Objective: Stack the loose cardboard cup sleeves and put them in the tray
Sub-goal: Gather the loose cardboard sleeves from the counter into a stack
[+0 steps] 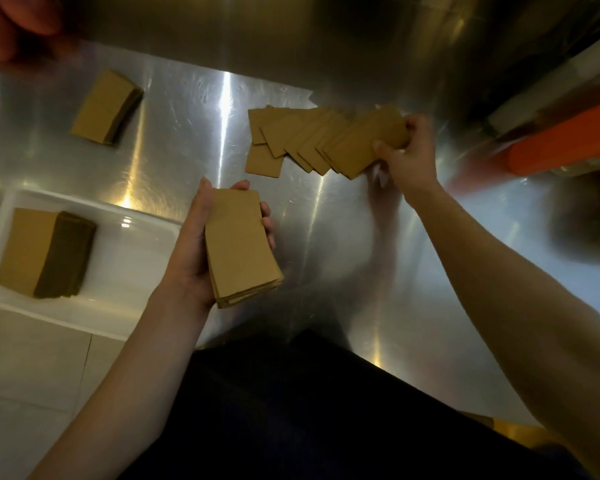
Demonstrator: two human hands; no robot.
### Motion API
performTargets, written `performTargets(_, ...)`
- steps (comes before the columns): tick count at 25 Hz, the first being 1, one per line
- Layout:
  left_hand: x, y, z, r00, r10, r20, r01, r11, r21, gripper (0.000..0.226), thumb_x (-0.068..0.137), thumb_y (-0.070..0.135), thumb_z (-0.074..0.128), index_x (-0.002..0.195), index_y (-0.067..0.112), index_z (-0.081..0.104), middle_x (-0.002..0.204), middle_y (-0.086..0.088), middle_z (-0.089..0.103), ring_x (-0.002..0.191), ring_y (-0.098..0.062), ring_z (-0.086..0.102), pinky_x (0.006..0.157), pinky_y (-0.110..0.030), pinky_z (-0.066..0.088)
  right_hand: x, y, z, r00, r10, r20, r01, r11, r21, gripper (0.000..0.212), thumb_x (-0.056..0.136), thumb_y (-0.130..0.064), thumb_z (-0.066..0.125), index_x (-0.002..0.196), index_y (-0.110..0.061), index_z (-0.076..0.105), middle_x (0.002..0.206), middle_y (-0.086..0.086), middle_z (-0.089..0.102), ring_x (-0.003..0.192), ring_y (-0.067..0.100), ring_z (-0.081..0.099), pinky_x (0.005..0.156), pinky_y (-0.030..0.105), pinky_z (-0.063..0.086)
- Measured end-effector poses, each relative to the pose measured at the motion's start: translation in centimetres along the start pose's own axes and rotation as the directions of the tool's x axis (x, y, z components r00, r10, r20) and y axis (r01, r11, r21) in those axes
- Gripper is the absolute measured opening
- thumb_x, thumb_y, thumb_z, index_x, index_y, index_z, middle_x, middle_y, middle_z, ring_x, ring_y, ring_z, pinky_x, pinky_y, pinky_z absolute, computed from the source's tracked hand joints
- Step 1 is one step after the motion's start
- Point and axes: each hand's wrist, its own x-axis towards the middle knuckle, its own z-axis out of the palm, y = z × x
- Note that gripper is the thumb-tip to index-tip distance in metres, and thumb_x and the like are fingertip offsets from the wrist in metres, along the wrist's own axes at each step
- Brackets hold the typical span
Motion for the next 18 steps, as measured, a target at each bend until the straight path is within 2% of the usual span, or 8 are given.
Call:
performTargets(2, -0.2, 0.0, 0.0, 1.0, 0.01, -0.004, -0.01, 1.0, 0.004, 0.059, 0.069, 0.054, 0.08, 0.115, 0.024, 0.058, 0.108, -0.008, 0.062, 0.09, -0.018, 0.064, 0.078, -0.035, 0.057, 0.4, 0.6, -1.2, 0.991, 0.106, 0.08, -0.123, 0.959, 0.255, 0.054, 0.083, -0.019, 0.071, 0.129, -0.014, 0.043, 0.126, 0.005, 0.054, 0.108, 0.023, 0.06, 0.074, 0.029, 0.055)
performTargets(4, -0.5, 0.0, -0.1, 1.0, 0.023, -0.011, -0.022, 1.0, 0.005, 0.058, 0.069, 0.053, 0.08, 0.114, 0.024, 0.059, 0.107, -0.007, 0.062, 0.089, -0.018, 0.065, 0.077, -0.035, 0.057, 1.2, 0.4, -2.3, 0.973, 0.162, 0.165, -0.208, 0.924, 0.321, 0.065, 0.081, -0.024, 0.072, 0.137, -0.014, 0.04, 0.129, 0.005, 0.054, 0.109, 0.021, 0.06, 0.076, 0.029, 0.055)
performTargets(5, -0.6, -0.1, -0.1, 0.999, 0.027, -0.016, -0.027, 1.0, 0.004, 0.058, 0.068, 0.053, 0.08, 0.113, 0.024, 0.06, 0.106, -0.007, 0.062, 0.089, -0.018, 0.065, 0.076, -0.035, 0.057, 1.7, 0.2, -2.6, 0.968, 0.167, 0.188, -0.216, 0.934, 0.284, 0.069, 0.08, -0.026, 0.073, 0.139, -0.014, 0.038, 0.129, 0.004, 0.053, 0.11, 0.02, 0.059, 0.081, 0.032, 0.055)
performTargets(9, -0.8, -0.6, 0.1, 0.999, 0.032, -0.027, -0.032, 0.999, -0.003, 0.058, 0.066, 0.052, 0.083, 0.111, 0.023, 0.06, 0.105, -0.007, 0.062, 0.087, -0.018, 0.065, 0.075, -0.036, 0.058, 3.6, -1.2, -1.5, 0.965, 0.167, 0.202, -0.156, 0.985, -0.072, 0.075, 0.079, -0.023, 0.077, 0.142, -0.014, 0.036, 0.131, 0.006, 0.051, 0.112, 0.022, 0.055, 0.09, 0.038, 0.053)
performTargets(11, -0.9, -0.7, 0.4, 0.999, 0.034, -0.027, -0.034, 0.999, -0.003, 0.058, 0.065, 0.052, 0.084, 0.11, 0.023, 0.062, 0.104, -0.008, 0.064, 0.086, -0.019, 0.066, 0.076, -0.036, 0.058, 4.0, -1.2, -0.4, 0.969, 0.129, 0.212, -0.077, 0.968, -0.239, 0.078, 0.075, -0.027, 0.08, 0.14, -0.013, 0.04, 0.134, 0.009, 0.052, 0.117, 0.025, 0.055, 0.098, 0.043, 0.049)
performTargets(13, -1.0, -0.7, 0.4, 0.999, 0.041, -0.028, -0.041, 0.999, -0.006, 0.057, 0.066, 0.052, 0.083, 0.11, 0.023, 0.063, 0.103, -0.008, 0.065, 0.086, -0.019, 0.066, 0.076, -0.036, 0.058, 3.7, -1.2, 0.4, 0.974, 0.088, 0.207, -0.005, 0.928, -0.372, 0.073, 0.077, -0.031, 0.079, 0.137, -0.013, 0.042, 0.136, 0.009, 0.051, 0.121, 0.026, 0.051, 0.101, 0.038, 0.044)
performTargets(18, -1.6, -0.9, 0.3, 0.997, 0.053, -0.048, -0.054, 0.998, -0.02, 0.056, 0.066, 0.05, 0.084, 0.11, 0.022, 0.064, 0.102, -0.009, 0.066, 0.086, -0.02, 0.067, 0.075, -0.036, 0.058, 2.8, -1.1, 0.9, 0.981, 0.078, 0.18, 0.0, 0.919, -0.395, 0.073, 0.074, -0.034, 0.079, 0.133, -0.011, 0.044, 0.133, 0.011, 0.049, 0.117, 0.027, 0.053, 0.096, 0.037, 0.045)
